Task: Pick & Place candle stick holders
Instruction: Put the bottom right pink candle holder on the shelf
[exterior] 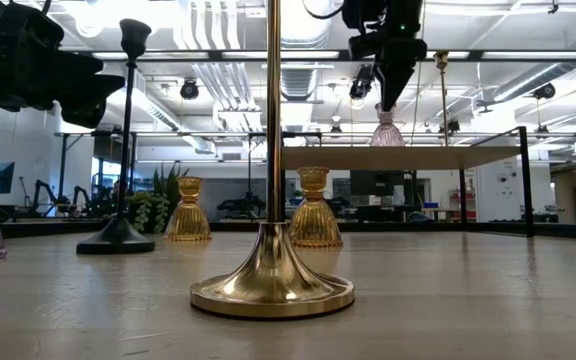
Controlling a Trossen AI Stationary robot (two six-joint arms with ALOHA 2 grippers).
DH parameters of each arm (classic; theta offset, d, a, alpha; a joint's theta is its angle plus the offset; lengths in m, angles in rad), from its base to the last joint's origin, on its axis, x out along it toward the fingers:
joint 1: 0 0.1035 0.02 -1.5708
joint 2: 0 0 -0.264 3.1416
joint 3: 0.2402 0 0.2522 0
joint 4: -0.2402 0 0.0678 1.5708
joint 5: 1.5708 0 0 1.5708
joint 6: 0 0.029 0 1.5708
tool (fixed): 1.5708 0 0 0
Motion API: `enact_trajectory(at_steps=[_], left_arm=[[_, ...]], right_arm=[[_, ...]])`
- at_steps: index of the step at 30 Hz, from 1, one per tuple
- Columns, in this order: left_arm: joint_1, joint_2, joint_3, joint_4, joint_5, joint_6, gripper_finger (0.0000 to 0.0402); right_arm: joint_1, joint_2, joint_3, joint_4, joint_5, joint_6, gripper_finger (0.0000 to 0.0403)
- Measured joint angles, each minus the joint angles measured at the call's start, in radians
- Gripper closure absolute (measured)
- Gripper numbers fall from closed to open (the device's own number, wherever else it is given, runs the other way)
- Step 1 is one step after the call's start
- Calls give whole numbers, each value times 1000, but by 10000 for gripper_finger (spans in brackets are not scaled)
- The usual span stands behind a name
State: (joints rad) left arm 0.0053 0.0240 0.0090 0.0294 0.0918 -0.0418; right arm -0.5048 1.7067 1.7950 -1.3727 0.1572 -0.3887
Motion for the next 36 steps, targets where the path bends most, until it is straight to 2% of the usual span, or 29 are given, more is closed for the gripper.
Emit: enact_trajectory(at_steps=[11,36], left_arm=[[0,0,0,0,0,0,213],[0,0,0,0,0,0,213]], right_arm=[[-93,3,0,51,2,-42,364],[-161,11,-5,157,-1,-95,353]])
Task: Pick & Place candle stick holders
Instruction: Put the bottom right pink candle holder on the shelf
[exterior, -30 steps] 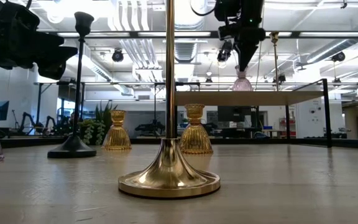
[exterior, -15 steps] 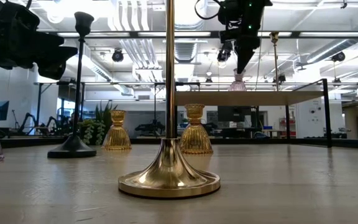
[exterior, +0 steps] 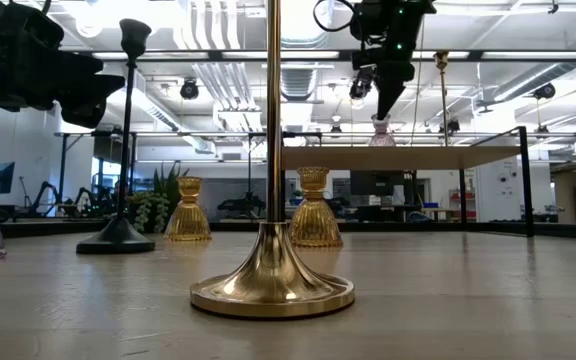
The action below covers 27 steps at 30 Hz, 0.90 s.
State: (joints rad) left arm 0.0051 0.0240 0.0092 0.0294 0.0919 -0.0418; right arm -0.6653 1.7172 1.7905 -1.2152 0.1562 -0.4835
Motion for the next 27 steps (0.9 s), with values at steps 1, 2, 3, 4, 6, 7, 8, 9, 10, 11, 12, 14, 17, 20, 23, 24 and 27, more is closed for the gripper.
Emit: enact_trajectory(at_steps=[1,2,3,4,6,7,8,9,10,11,12,14,17,20,23,24,27], left_arm=[[0,0,0,0,0,0,213],[0,0,0,0,0,0,213],[0,0,0,0,0,0,213],[0,0,0,0,0,0,213],[0,0,0,0,0,0,213],[0,0,0,0,0,0,213],[0,0,0,0,0,0,213],[0,0,0,0,0,0,213],[0,0,0,0,0,0,213],[0,0,0,0,0,0,213],[0,0,0,0,0,0,213],[0,0,0,0,0,0,213],[0,0,0,0,0,0,213],[0,0,0,0,0,0,213],[0,0,0,0,0,0,213],[0,0,0,0,0,0,213],[0,0,0,0,0,0,213]], right_arm=[[-1,0,0,0,0,0,352],[-3,0,-1,0,0,-1,351],[-6,0,-1,0,0,-4,351],[-7,0,-1,0,0,-7,351],[-13,0,-1,3,0,-8,353],[-16,0,-1,5,0,-10,354],[-19,0,-2,9,0,-10,355],[-22,0,-4,17,0,-10,355],[-24,0,-5,26,0,-10,355],[-25,0,-5,32,1,-11,355],[-27,0,-5,38,0,-13,354],[-28,0,-7,54,1,-16,353],[-30,0,-13,60,0,-21,355],[-30,0,-15,68,0,-25,358],[-33,0,-16,81,0,-26,359],[-35,0,-17,84,0,-26,359],[-42,0,-19,86,0,-25,359]])
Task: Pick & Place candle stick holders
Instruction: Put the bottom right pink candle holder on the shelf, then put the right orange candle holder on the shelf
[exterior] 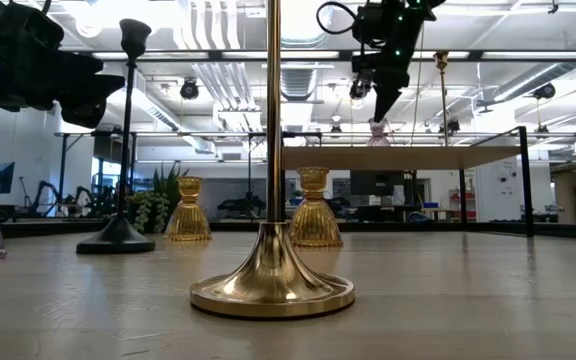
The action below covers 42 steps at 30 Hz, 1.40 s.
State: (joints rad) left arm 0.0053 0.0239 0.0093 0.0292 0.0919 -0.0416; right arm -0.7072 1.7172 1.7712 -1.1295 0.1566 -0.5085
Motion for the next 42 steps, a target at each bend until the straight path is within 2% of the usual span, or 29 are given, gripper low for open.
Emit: enact_trajectory(at_steps=[25,42], left_arm=[[0,0,0,0,0,0,213],[0,0,0,0,0,0,213]], right_arm=[[-11,0,0,-19,-3,11,358],[-11,-1,3,-18,-8,11,302]])
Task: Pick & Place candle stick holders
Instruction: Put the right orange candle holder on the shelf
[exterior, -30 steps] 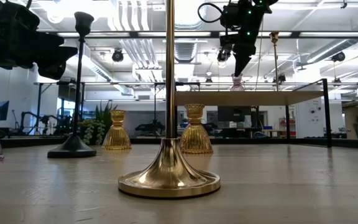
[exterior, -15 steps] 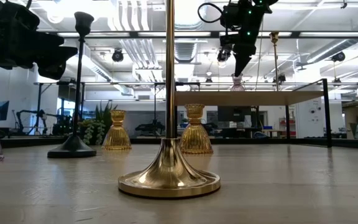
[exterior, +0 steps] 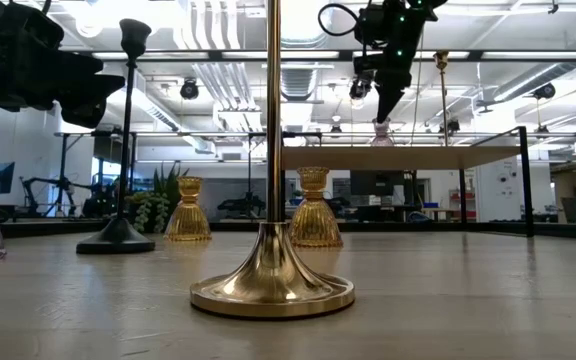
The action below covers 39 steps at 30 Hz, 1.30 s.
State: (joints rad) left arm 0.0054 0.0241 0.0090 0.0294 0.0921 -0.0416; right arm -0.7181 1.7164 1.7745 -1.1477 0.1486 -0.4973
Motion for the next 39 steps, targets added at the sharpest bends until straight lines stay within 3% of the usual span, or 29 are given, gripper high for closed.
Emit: enact_trajectory(at_steps=[10,17,29,34,39], left_arm=[[0,0,0,0,0,0,213],[0,0,0,0,0,0,213],[0,0,0,0,0,0,213],[0,0,0,0,0,0,213],[0,0,0,0,0,0,213]], right_arm=[[12,-5,34,-32,1,5,267],[59,-6,154,-116,1,49,259],[265,-7,380,-386,0,243,291],[370,-10,359,-423,-17,336,308],[455,-11,285,-401,-152,329,322]])
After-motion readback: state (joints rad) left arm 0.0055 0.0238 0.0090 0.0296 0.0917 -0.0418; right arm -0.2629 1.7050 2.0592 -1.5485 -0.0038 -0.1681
